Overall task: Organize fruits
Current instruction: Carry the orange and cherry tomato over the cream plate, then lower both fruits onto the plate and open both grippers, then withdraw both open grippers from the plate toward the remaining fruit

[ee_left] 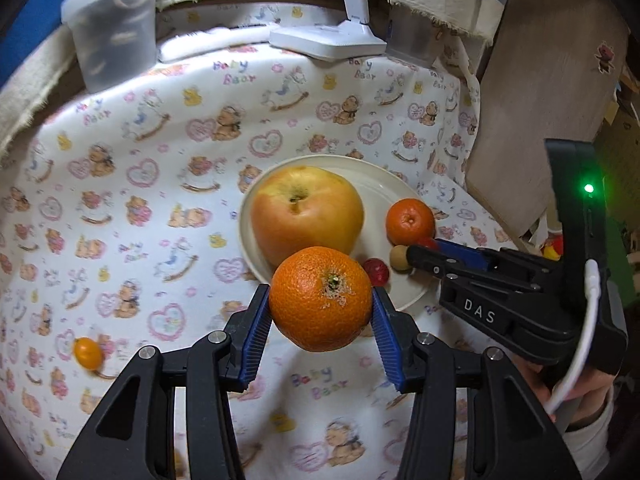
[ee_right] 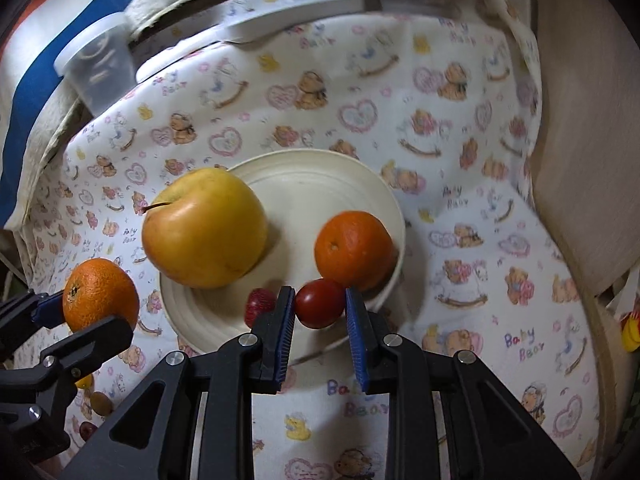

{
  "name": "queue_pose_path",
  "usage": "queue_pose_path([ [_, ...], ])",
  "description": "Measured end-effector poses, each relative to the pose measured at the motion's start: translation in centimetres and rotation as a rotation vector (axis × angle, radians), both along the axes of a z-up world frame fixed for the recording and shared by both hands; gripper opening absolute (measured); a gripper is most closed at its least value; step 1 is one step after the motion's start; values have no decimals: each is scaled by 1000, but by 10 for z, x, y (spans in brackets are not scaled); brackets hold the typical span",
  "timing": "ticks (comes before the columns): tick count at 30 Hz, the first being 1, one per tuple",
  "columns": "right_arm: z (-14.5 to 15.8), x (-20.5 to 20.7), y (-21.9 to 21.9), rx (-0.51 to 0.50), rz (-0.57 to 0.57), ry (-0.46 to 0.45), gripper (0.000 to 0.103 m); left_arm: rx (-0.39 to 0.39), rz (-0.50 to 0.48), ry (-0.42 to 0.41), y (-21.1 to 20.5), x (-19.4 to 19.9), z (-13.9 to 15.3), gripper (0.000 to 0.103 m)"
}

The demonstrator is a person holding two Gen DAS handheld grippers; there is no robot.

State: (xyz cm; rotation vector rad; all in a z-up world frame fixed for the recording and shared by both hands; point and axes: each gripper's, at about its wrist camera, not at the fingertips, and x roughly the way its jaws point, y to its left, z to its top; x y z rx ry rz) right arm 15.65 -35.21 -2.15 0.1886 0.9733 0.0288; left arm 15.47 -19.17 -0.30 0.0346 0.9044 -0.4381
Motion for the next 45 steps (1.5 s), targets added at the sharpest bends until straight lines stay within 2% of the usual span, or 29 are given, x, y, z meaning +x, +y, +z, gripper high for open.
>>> queue_pose_path([
  [3, 3, -1, -3, 2, -5, -2, 26, -19, -5, 42, -5, 6, -8, 48],
  [8, 4, -2, -5, 53, 24, 20, 27, 3, 4, 44, -12, 8, -15, 48],
  [9, 4, -2, -5, 60, 28, 19, 31, 5, 3, 46, -14, 8, -16, 48],
  [10, 5, -3, -6, 66, 31, 17, 41, 5, 2, 48, -15, 8, -16, 48],
  [12, 9, -7, -8, 76, 16, -10, 48, 4, 1, 52, -18, 9, -18, 48],
  [21, 25, -15, -25, 116, -39, -60, 48, 19, 6, 63, -24, 16, -26, 49],
  [22, 26, -15, -25, 113, -41, -63, 48, 16, 10, 58, -24, 16, -25, 51],
  [24, 27, -16, -24, 108, -36, -65, 48, 2, 22, 51, -20, 17, -21, 66],
  [25, 27, -16, -23, 107, -33, -63, 48, -10, 31, 46, -18, 17, -18, 67],
  [31, 24, -16, -20, 97, -24, -61, 48, -6, 35, 9, -10, 10, -7, 70],
  [38, 25, -16, -23, 99, -36, -71, 48, -15, 40, 7, 8, -3, -8, 70],
  [41, 26, -17, -21, 104, -29, -79, 48, -23, 59, -30, 24, -12, -4, 70],
  [45, 32, -26, -13, 121, -26, -115, 48, 18, 147, -194, 53, -32, 10, 70],
])
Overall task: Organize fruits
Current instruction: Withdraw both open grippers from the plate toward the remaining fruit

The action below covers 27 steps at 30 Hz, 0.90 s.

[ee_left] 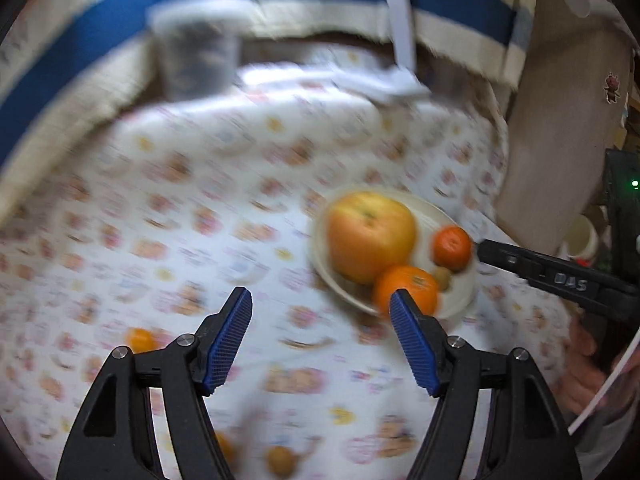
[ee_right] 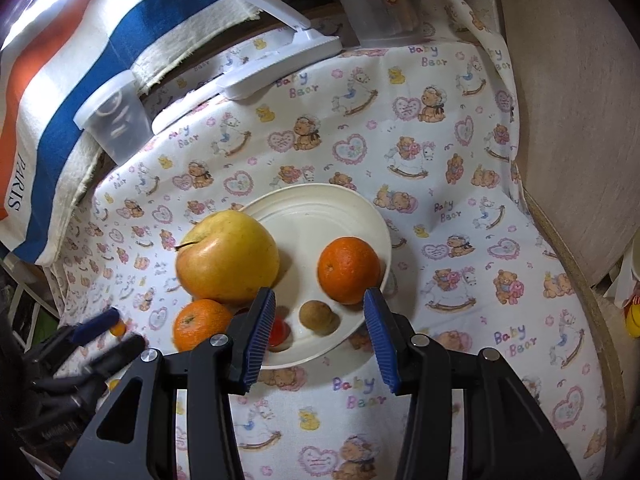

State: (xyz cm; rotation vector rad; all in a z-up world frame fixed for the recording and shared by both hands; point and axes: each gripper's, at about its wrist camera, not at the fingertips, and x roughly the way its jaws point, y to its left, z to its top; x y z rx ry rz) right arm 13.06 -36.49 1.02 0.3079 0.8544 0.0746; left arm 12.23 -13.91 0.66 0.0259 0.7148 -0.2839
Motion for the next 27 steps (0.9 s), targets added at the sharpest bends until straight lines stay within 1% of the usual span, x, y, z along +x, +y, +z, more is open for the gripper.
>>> queue_pose_path([
  [2, 7, -6, 10, -12, 23, -37, 48, 31, 40, -44, 13, -10, 8, 70],
  [4, 14, -13, 20, -31, 42, -84, 49, 43, 55, -98, 25, -24, 17, 72],
  [5, 18, -17, 24, -37, 49, -110, 49, 49, 66, -122, 31, -31, 21, 76],
  [6, 22, -21, 28, -42, 55, -140, 52, 57, 83, -148, 36, -38, 25, 79],
  [7, 26, -24, 31, -42, 60, -160, 54, 62, 95, -173, 41, -44, 29, 81],
  [11, 38, -34, 46, -70, 82, -226, 56, 73, 134, -234, 60, -63, 38, 92],
  [12, 40, -36, 49, -71, 87, -235, 60, 69, 143, -246, 65, -68, 39, 96],
  [13, 44, -39, 53, -75, 92, -250, 63, 67, 147, -254, 68, -71, 39, 97],
  [15, 49, -44, 60, -90, 99, -269, 64, 64, 151, -269, 74, -76, 39, 98],
  [17, 53, -48, 67, -102, 114, -282, 66, 72, 161, -284, 78, -80, 38, 98],
  [18, 55, -49, 70, -108, 119, -285, 72, 75, 170, -295, 80, -83, 37, 98],
  [19, 56, -51, 73, -113, 121, -288, 76, 75, 180, -307, 83, -86, 37, 98],
  [21, 59, -53, 77, -114, 121, -291, 76, 68, 207, -327, 88, -91, 36, 102],
  [23, 61, -55, 82, -110, 126, -291, 79, 47, 213, -342, 95, -96, 35, 102],
  [24, 61, -56, 83, -106, 126, -296, 85, 38, 211, -344, 98, -98, 35, 102],
  [27, 62, -58, 90, -115, 111, -311, 86, 24, 211, -350, 105, -104, 33, 102],
])
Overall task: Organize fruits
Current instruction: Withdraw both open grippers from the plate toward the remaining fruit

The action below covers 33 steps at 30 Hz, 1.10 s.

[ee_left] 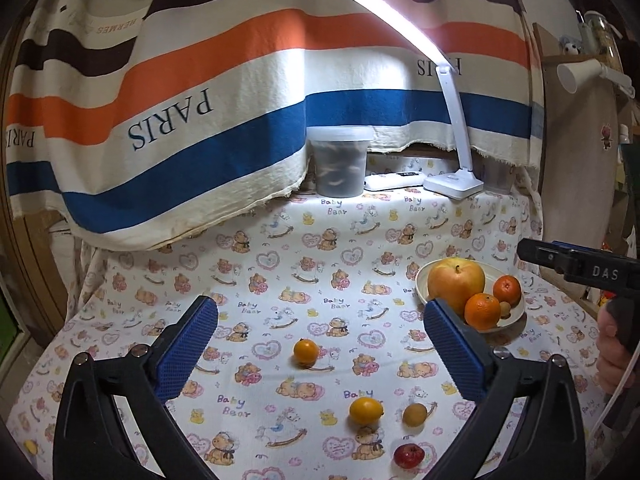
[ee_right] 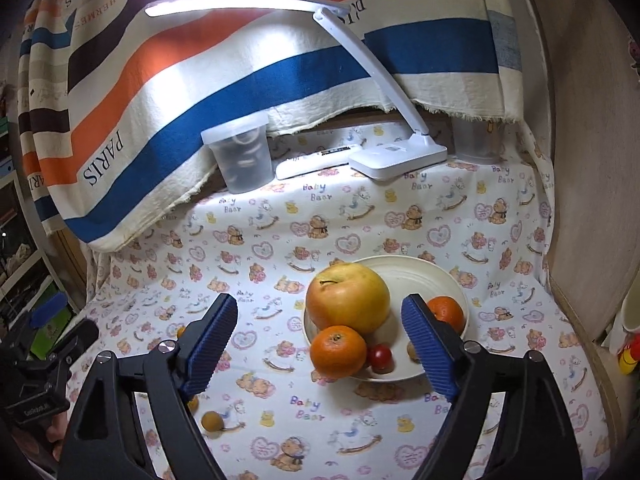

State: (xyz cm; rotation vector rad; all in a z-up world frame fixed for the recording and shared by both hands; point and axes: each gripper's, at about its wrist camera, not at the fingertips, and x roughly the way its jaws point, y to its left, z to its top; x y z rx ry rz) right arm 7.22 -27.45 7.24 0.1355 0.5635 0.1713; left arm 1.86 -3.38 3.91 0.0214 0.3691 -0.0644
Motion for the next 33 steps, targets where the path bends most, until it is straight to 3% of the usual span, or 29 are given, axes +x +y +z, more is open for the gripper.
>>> queue_pose_path([
  [14, -15, 4, 42, -32, 41, 15, 86, -7, 6, 6, 19, -6, -24, 102],
  [28, -49, 18, 52, -62, 65, 84, 86, -157, -68, 171, 33, 14, -50, 102],
  [33, -50, 15, 55, -80, 70, 78, 86, -177, -97, 211, 29, 17, -54, 95],
])
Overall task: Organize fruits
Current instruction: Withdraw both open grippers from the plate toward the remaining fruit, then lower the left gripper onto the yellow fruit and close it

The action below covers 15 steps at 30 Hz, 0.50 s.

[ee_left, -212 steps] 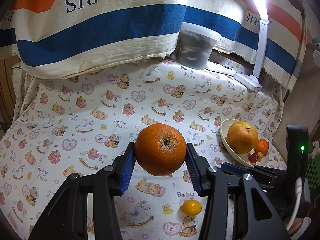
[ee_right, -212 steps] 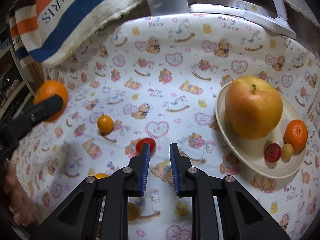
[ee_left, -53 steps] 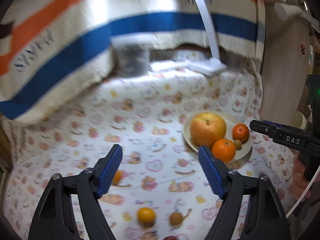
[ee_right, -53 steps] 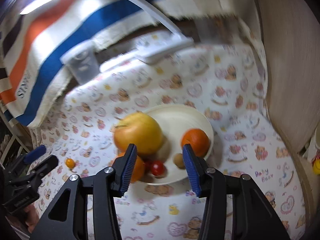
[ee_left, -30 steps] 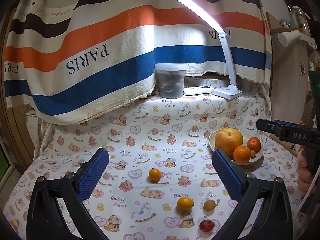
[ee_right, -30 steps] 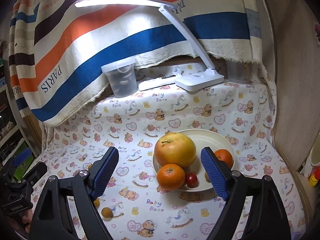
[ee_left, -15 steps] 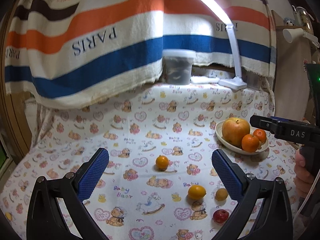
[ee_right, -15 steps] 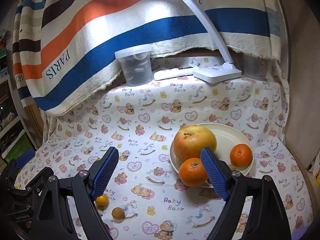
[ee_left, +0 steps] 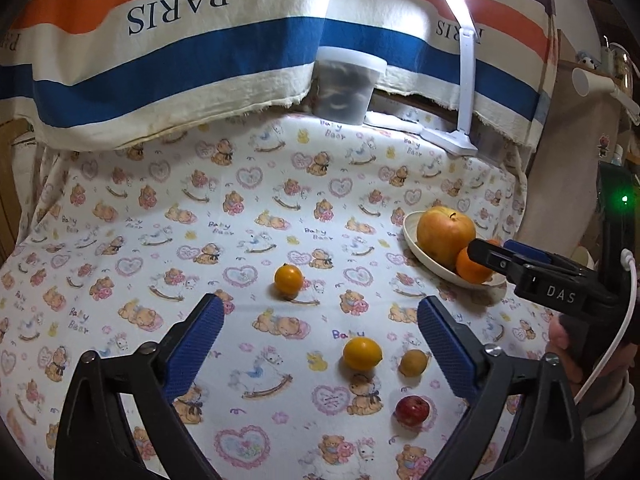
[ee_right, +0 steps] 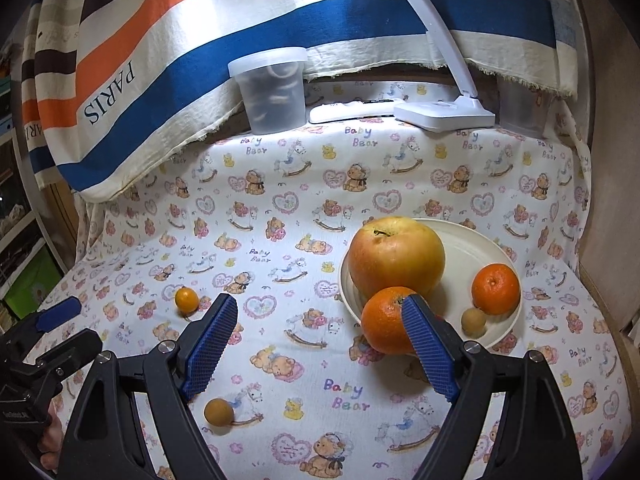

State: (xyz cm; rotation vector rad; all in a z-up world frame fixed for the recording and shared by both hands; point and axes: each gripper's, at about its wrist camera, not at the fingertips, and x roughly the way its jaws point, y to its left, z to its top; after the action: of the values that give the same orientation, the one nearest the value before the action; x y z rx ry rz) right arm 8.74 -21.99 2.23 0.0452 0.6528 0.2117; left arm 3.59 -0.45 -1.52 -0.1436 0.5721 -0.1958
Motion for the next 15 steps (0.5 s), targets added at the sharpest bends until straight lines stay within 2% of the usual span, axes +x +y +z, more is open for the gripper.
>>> queue_pose_path([
  [4, -1, 0, -2, 8, -2, 9, 86, 12, 6, 13, -2, 2, -3, 89],
  [10, -1, 0, -3, 10, -4, 15, 86, 16, -8, 43, -4, 5, -9, 74],
  [13, -1, 0, -3, 11, -3, 16, 86, 23, -22, 50, -7, 6, -11, 65],
  [15, -1, 0, -3, 12, -2, 14, 86, 21, -33, 57, -9, 7, -12, 55],
])
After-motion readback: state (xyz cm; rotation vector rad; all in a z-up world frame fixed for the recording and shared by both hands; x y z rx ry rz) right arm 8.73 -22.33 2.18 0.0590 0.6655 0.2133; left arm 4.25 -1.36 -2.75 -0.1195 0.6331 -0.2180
